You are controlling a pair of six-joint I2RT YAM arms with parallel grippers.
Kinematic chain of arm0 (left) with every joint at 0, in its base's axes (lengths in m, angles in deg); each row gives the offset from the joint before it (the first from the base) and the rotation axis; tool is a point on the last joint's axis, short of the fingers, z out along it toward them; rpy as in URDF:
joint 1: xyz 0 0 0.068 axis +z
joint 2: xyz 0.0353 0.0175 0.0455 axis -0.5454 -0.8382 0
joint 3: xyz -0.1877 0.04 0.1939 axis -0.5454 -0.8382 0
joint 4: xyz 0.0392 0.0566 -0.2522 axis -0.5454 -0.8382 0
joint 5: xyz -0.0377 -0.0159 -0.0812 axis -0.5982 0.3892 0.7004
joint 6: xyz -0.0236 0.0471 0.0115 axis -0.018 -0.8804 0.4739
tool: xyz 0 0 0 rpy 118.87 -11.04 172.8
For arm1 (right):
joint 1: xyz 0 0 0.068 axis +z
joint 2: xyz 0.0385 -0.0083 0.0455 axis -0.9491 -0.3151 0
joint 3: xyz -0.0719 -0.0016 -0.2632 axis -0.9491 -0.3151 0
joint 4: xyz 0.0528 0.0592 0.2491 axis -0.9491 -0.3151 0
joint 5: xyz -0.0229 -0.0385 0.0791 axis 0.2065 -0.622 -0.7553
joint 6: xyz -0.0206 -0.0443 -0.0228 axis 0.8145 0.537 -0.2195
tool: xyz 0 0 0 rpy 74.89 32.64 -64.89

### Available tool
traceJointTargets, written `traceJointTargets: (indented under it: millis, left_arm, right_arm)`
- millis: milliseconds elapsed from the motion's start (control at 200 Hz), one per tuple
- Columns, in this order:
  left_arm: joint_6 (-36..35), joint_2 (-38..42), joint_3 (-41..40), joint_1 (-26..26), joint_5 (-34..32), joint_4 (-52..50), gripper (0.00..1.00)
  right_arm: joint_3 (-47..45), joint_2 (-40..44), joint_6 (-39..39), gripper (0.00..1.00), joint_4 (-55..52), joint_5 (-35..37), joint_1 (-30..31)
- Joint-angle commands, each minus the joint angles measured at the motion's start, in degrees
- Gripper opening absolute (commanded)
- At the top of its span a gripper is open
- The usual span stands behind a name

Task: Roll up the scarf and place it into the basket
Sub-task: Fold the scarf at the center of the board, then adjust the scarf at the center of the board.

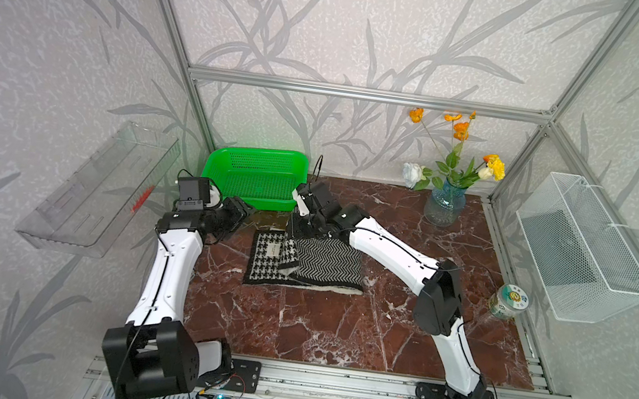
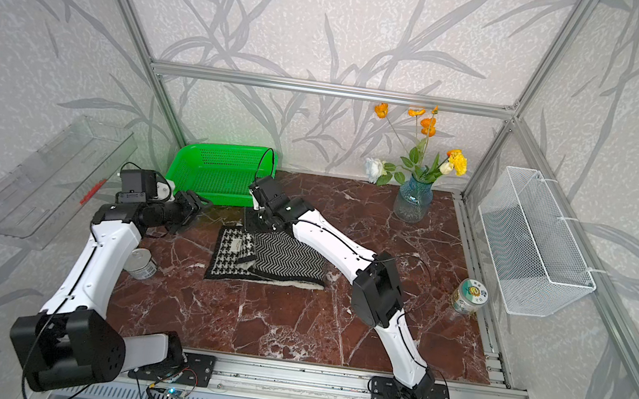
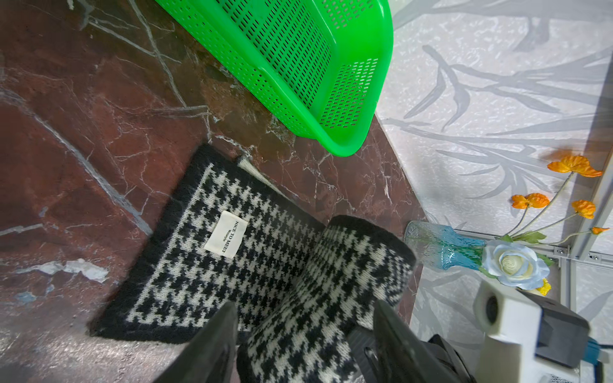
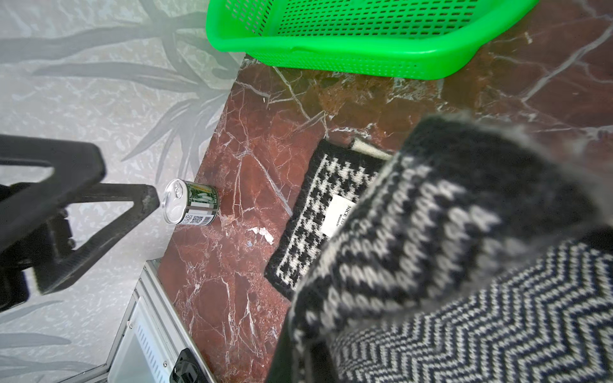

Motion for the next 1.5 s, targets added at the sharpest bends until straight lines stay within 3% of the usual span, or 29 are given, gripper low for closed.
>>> traceJointTargets:
  millis: [0,100,315,470,620,640,735,780,890,1035,1305,1495]
  left_arm:
    - [-1.7,1.6,-0.7,0.8,1.9,-1.1,0.64]
    - [-2.2,1.5,-1.0,1.2,1.9,-1.2,0.64]
    - [-2.8,2.0,-2.0,1.5,1.5,-1.0,0.64]
    - [-2.8,2.7,-2.3,1.5,1.3,-1.1,0.64]
    - [-2.7,3.7,-4.6,0.7,0.0,-0.6,0.65]
    - [-2.6,3.8,-5.0,0.4,-0.2,-0.2,0.67]
    - [-0.9,4.0,-7.8,-1.2,-0.3,3.3,0.99]
    - [-0.1,3.6,-8.7,-2.8,-0.5,5.3,1.00]
    - [1.2,1.4,-8.8,-8.7,-2.4,9.0,1.00]
    - [5.9,-5.0,-8.4,-14.9,-1.9,15.5,1.00]
    - [8.6,-17.1,-10.8,-16.3,-5.4,21.1,1.00]
    - [7.5,-17.6,-14.3,-15.1,-12.5,20.4,1.00]
  right_arm:
    - [4.0,-3.3,-0.5,0.00,-2.2,-1.1,0.8]
    - [7.0,-6.6,-0.5,0.04,-3.3,-2.0,0.8]
    - [11.9,-11.0,1.2,0.41,-5.7,-2.6,0.8]
    - [12.5,-8.8,4.8,0.72,-9.4,0.7,-0.3]
    - [6.0,-2.3,9.4,0.82,-14.7,6.4,-3.4]
    - [3.6,-0.7,9.8,0.85,-14.4,7.4,-3.8]
    - [-11.4,8.3,10.1,0.94,-8.5,9.4,-7.2]
    - [-19.5,13.0,9.4,1.00,-4.1,8.6,-9.5]
    - [-35.5,22.3,8.7,0.99,3.7,7.8,-15.5]
    - [-44.9,26.2,10.2,0.99,6.3,6.2,-20.9]
    - [-44.2,18.5,11.1,0.99,7.1,2.7,-21.8]
    - [-43.5,14.6,10.4,0.99,9.2,1.1,-21.8]
